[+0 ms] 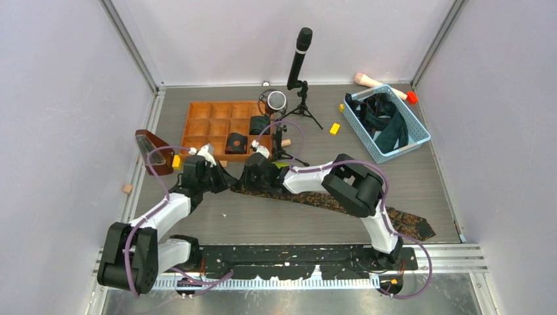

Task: Roll the ties
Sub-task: Roll the tie at the center of the board.

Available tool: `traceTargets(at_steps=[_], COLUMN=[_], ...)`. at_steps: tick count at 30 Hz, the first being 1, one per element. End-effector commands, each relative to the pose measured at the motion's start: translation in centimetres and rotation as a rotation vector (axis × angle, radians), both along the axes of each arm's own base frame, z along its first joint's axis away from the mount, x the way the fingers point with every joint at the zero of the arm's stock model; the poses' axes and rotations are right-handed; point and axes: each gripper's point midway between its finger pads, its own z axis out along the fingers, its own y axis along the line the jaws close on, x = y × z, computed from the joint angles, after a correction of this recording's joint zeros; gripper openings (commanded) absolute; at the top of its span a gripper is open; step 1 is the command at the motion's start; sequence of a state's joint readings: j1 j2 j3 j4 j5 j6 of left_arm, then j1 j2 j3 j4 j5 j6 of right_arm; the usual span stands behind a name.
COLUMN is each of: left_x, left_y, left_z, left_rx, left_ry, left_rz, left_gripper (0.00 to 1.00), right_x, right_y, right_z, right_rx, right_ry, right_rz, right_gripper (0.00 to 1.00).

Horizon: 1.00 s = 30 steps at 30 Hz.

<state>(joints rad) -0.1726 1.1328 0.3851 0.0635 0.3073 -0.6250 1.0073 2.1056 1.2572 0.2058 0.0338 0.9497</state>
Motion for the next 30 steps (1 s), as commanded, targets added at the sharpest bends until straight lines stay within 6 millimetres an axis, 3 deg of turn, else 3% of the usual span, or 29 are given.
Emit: traceTargets(at_steps=[1, 15, 22, 30], left_x=[0.5, 0.4, 0.4, 0.2], left_y=[-1.7, -2.5, -3.0, -3.7], left_z=[1.9, 0.8, 1.2, 0.8], left_rx=[-0.030, -0.007, 0.000, -0.004], left_ry=[-0.064, -0.036, -0.048, -0.034], left_rz=[-0.067, -0.093, -0.110, -0.128], left_gripper=[0.00, 0.00, 0.00, 0.23], right_x=[0.4, 0.0, 0.1, 0.6], right_y=[-1.3, -2.7, -4.7, -6.1], right_z=[1.2, 4.7, 4.5, 4.8], right_rx=[-0.011, 0.033, -0.025, -0.034], right_ry=[-0.010, -0.062, -0.064, -0.071], right_rz=[-0.049, -0.036, -0.078, -0.103], right_gripper=[0.08, 0.16, 0.15, 0.15])
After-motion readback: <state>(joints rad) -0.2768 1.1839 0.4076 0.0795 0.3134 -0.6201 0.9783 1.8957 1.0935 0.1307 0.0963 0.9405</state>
